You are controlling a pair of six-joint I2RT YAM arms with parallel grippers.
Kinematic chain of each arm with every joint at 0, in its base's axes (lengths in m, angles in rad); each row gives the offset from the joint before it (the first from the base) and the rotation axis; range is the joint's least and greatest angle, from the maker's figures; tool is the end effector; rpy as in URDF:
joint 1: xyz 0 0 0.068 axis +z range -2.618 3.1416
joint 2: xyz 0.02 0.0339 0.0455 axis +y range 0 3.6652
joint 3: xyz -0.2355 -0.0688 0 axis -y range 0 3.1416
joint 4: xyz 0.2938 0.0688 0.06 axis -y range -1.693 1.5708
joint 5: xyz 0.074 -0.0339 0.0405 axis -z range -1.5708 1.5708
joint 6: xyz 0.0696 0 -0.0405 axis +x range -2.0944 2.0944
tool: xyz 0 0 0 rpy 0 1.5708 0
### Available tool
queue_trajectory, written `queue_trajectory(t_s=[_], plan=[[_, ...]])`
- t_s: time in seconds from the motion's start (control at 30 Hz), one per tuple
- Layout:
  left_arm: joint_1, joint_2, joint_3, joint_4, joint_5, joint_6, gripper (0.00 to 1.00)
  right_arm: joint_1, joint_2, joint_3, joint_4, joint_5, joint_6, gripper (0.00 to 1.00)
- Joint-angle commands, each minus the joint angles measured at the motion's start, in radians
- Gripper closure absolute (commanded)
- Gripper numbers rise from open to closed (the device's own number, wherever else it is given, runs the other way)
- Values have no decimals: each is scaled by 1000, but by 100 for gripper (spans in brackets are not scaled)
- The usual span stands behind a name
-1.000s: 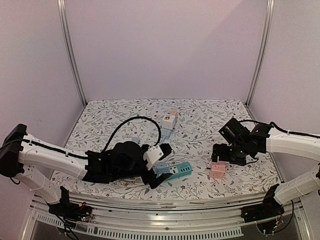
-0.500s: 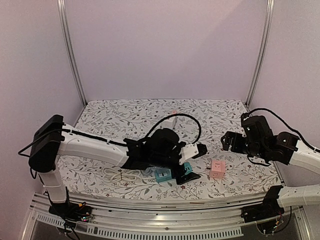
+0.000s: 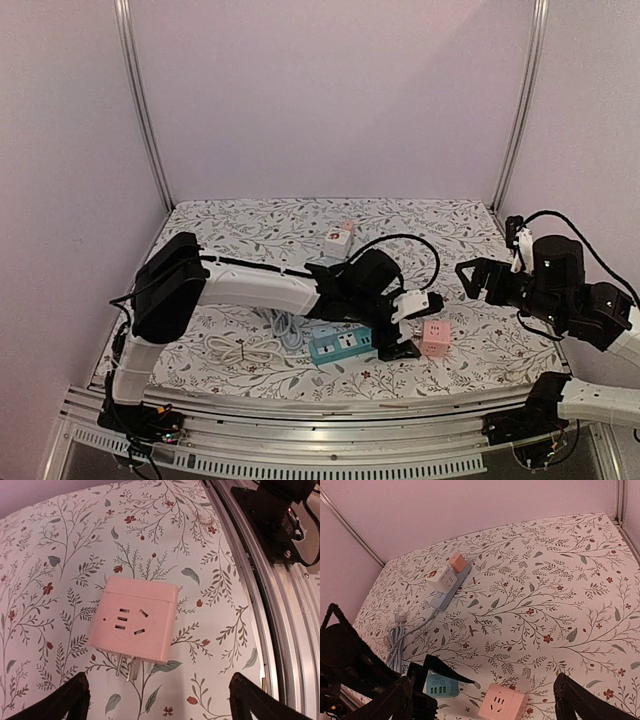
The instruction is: Insert the plug
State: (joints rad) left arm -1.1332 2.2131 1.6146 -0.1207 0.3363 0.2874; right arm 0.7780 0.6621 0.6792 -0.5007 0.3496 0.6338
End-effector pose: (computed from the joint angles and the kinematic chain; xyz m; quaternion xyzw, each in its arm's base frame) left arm 0.2092 -0.5013 0.0941 0.6379 0.6357 -0.3061 0.3088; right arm 0.1951 0.1588 0.2585 0.0290 0.8471 0.2171 0.4842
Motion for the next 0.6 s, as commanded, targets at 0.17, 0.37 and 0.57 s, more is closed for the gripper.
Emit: queue_trajectory(t_s=[0.17, 0.37, 0.57], plan=[[16, 164, 186, -69, 62, 32, 6, 3, -46, 1, -27, -57, -40, 3], [18, 251, 321, -142, 59, 61, 6, 3, -42, 3, -28, -75, -46, 3], [26, 295, 369, -152, 93, 82, 5, 4, -40, 8, -29, -92, -46, 3]])
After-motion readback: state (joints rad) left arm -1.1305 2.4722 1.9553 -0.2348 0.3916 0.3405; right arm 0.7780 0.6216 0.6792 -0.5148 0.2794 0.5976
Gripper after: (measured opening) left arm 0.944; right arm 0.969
